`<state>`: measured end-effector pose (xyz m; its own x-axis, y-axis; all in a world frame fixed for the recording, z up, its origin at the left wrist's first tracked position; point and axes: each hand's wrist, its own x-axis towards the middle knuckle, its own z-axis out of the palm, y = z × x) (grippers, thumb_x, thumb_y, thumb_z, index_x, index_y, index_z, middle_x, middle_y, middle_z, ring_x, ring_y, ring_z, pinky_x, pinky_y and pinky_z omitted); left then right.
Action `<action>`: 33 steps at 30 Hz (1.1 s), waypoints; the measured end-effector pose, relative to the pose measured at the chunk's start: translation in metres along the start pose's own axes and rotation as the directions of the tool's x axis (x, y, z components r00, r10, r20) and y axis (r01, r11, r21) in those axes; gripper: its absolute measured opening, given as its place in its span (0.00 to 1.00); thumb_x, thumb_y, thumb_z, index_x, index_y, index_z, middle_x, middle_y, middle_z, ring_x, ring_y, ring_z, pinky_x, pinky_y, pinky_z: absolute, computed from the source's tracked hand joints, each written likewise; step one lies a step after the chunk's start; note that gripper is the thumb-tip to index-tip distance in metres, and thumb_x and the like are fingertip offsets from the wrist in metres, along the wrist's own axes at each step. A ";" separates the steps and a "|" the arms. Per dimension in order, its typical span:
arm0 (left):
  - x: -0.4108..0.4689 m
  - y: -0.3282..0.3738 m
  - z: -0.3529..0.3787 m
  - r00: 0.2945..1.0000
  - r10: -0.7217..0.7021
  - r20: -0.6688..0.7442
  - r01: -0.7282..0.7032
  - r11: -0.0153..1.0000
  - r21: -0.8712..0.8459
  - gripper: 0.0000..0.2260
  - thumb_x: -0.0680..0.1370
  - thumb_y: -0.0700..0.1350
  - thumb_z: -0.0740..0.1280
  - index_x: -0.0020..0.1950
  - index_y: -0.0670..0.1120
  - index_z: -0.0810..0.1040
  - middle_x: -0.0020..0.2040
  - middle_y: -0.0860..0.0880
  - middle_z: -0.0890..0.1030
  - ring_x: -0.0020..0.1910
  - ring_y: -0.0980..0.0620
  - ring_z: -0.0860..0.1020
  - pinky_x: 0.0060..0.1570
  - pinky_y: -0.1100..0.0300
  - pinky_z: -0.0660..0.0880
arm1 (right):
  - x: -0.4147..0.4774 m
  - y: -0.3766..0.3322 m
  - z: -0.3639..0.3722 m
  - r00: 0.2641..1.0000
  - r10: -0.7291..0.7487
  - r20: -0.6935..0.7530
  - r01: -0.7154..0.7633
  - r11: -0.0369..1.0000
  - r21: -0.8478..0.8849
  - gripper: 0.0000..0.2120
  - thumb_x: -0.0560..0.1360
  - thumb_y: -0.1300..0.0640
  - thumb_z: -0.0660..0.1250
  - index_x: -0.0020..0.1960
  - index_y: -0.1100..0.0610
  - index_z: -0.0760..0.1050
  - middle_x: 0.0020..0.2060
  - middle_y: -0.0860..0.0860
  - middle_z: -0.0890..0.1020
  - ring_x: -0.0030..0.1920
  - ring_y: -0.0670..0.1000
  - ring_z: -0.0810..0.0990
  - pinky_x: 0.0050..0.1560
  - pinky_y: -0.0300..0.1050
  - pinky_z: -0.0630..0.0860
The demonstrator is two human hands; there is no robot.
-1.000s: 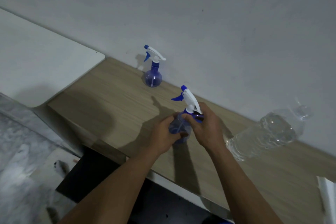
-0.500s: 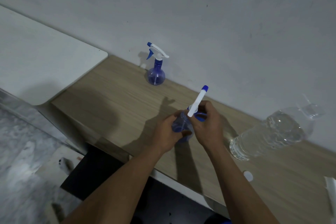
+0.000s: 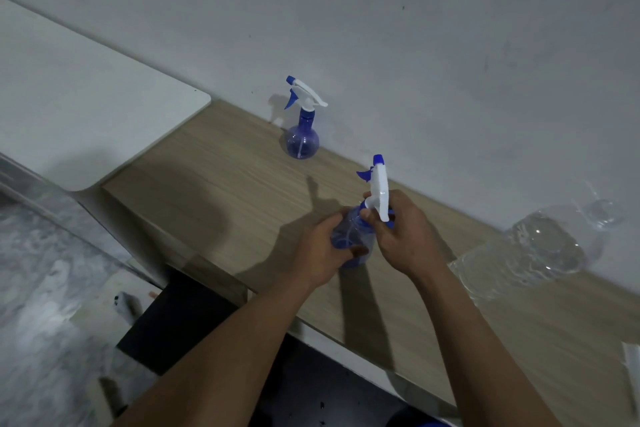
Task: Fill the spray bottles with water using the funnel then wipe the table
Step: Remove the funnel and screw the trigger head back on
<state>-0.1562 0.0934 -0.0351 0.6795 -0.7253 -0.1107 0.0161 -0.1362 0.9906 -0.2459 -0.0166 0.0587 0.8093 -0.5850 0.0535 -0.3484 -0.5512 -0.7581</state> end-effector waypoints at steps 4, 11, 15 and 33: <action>0.001 0.000 -0.001 1.000 0.001 0.006 -0.001 1.000 0.011 0.26 0.69 0.48 0.79 0.65 0.57 0.76 0.59 0.55 0.82 0.58 0.54 0.80 0.59 0.48 0.79 | 0.002 -0.001 -0.004 0.999 -0.016 0.036 0.016 1.000 -0.014 0.11 0.79 0.54 0.70 0.46 0.41 0.70 0.42 0.38 0.76 0.41 0.36 0.76 0.37 0.29 0.70; 0.001 -0.003 0.000 0.999 0.014 -0.032 -0.013 1.000 0.019 0.26 0.67 0.47 0.80 0.59 0.66 0.76 0.54 0.59 0.83 0.55 0.59 0.80 0.58 0.54 0.79 | 0.000 0.005 -0.002 0.988 -0.142 -0.054 0.136 0.985 -0.104 0.12 0.76 0.56 0.72 0.47 0.39 0.74 0.45 0.41 0.79 0.45 0.41 0.80 0.45 0.34 0.75; 0.001 -0.004 0.000 0.999 0.032 -0.010 -0.032 0.999 0.015 0.27 0.68 0.49 0.80 0.65 0.57 0.76 0.58 0.57 0.82 0.58 0.58 0.80 0.58 0.56 0.78 | -0.001 0.005 0.000 0.999 -0.024 -0.048 0.027 0.996 0.079 0.06 0.79 0.55 0.70 0.53 0.46 0.78 0.45 0.40 0.82 0.44 0.31 0.79 0.40 0.24 0.71; -0.001 -0.002 -0.001 0.999 0.013 -0.046 -0.009 0.997 0.079 0.28 0.67 0.46 0.81 0.65 0.53 0.77 0.50 0.60 0.81 0.47 0.70 0.78 0.43 0.76 0.73 | -0.002 0.005 0.018 0.969 0.132 -0.208 -0.108 0.986 0.126 0.16 0.70 0.47 0.78 0.51 0.50 0.77 0.41 0.40 0.82 0.42 0.37 0.80 0.37 0.29 0.71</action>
<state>-0.1562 0.0950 -0.0372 0.7130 -0.6948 -0.0944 -0.0481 -0.1827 0.9820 -0.2409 -0.0069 0.0429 0.6400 -0.7635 0.0863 -0.3708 -0.4054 -0.8355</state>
